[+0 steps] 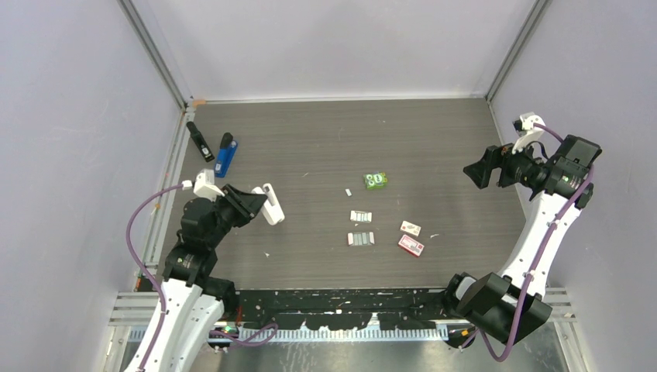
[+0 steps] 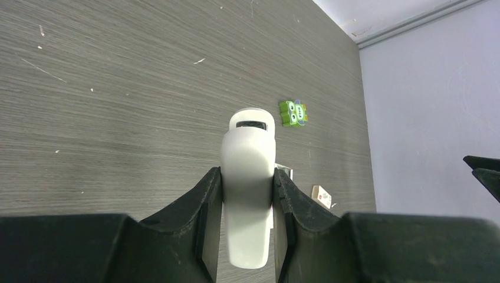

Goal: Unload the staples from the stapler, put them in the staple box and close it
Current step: Place the stapler at the center of the board.

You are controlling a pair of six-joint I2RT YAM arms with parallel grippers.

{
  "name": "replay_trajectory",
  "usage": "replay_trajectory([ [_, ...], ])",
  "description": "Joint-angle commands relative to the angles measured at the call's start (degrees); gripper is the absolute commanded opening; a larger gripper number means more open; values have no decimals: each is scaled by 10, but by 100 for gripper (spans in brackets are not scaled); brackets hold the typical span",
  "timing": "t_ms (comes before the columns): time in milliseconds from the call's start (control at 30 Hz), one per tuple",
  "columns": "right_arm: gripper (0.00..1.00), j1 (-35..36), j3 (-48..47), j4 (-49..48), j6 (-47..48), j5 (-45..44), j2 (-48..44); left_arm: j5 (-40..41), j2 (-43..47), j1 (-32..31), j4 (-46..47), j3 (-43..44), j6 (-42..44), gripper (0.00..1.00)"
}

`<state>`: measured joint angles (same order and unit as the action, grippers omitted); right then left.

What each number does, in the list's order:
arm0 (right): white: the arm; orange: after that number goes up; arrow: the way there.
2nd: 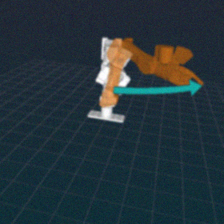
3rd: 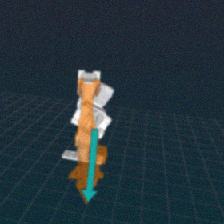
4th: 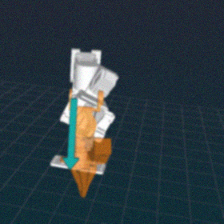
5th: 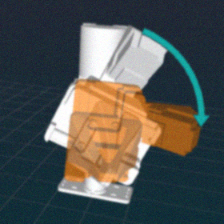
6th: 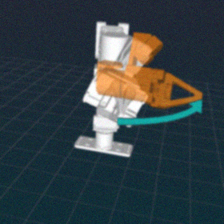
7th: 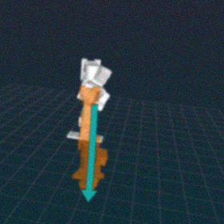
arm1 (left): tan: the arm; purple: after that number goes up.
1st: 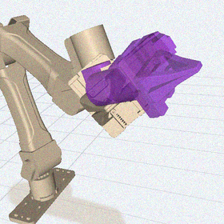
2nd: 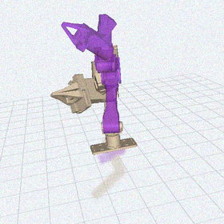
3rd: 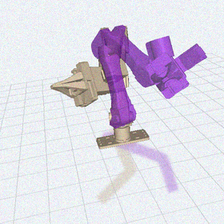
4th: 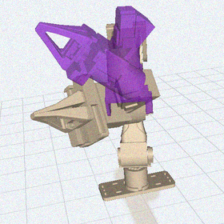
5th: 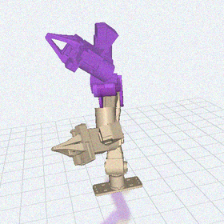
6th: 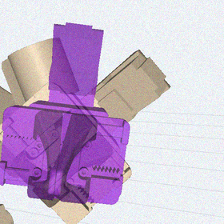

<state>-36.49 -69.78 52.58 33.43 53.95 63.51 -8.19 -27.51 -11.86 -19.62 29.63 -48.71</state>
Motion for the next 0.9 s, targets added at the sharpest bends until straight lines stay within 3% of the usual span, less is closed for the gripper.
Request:
replay_trajectory([
  [0,93,-2,-13,184,164,115,-8,1,8,3,25,7,13,0],
  [467,93,9,-26,166,138,131,-6,48,19,3,2,9,22,0],
  [867,93,128,-22,105,87,98,-21,77,20,3,-19,15,37,0],
])
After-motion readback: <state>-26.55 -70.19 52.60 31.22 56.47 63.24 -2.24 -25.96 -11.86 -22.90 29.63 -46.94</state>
